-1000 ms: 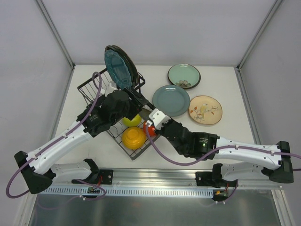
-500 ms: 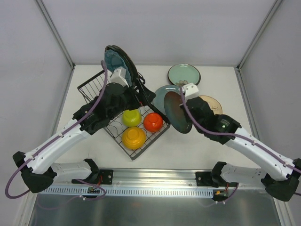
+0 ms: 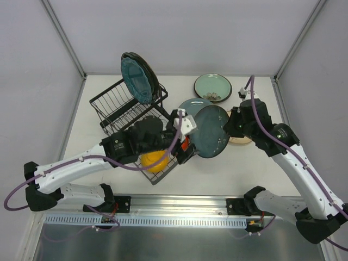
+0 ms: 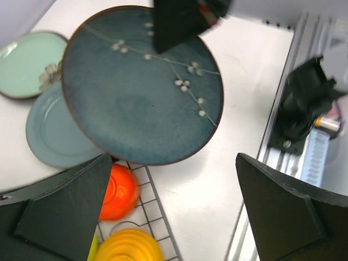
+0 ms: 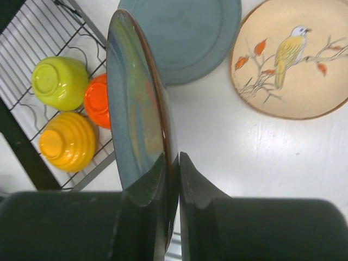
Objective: Load the plates into the dish rack
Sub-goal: Pass the plate from the right arm to the left
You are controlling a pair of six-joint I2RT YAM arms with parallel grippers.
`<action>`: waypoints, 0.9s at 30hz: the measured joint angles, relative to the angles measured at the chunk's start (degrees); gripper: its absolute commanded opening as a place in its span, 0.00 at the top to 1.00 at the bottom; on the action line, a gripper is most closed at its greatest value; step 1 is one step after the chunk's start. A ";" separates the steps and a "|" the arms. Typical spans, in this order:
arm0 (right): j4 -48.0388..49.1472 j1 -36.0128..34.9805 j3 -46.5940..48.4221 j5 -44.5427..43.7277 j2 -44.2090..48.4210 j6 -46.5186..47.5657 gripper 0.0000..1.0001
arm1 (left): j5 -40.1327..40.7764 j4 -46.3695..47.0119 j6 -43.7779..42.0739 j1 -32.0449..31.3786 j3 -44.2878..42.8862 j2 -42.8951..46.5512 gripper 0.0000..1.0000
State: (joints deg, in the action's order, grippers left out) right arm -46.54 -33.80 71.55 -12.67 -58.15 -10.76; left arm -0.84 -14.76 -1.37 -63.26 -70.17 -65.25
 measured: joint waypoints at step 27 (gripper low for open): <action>-2.84 8.85 2.54 16.63 0.13 -15.06 0.99 | 32.83 27.26 -39.36 -20.37 14.58 -13.40 0.38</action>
State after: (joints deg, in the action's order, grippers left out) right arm -49.39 -24.95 74.08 3.97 -58.02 -25.82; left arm 31.99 12.49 -40.73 -83.64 -55.59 -78.65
